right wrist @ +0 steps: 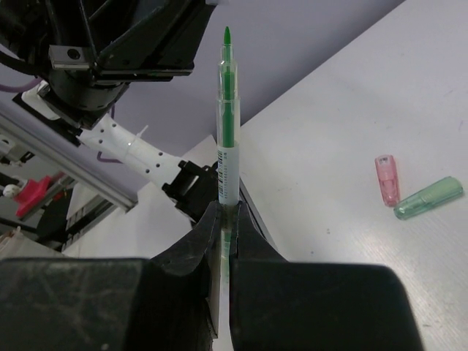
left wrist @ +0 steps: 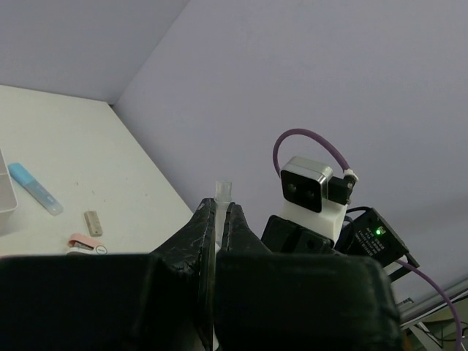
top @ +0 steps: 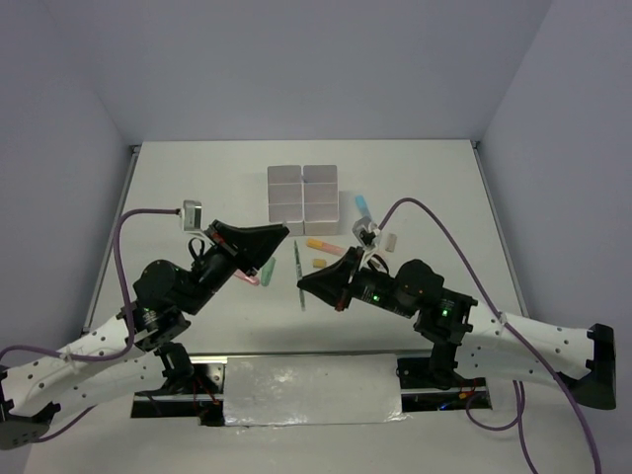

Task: Sort the stationery into containers
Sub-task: Close the pen cap on the pen.

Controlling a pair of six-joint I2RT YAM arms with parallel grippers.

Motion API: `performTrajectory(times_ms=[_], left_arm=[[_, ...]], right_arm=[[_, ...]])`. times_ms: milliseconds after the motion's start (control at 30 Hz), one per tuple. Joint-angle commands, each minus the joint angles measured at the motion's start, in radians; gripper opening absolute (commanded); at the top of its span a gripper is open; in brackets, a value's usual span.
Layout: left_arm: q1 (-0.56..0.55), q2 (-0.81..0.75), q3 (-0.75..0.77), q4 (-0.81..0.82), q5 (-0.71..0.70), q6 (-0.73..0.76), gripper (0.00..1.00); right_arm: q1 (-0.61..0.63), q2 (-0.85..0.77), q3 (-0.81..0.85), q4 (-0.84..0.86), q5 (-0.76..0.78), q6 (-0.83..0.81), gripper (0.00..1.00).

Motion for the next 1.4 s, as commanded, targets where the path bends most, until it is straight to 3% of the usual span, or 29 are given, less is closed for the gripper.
performTrajectory(times_ms=[0, 1367], left_arm=[[0.003, -0.002, 0.002, 0.064, 0.024, -0.005, 0.00], [0.003, 0.013, -0.009, 0.053, 0.060, -0.001, 0.00]], right_arm=[[0.009, 0.006, 0.055, 0.031, 0.042, -0.020, 0.00], [0.007, 0.060, 0.156, -0.031, 0.064, -0.063, 0.00]])
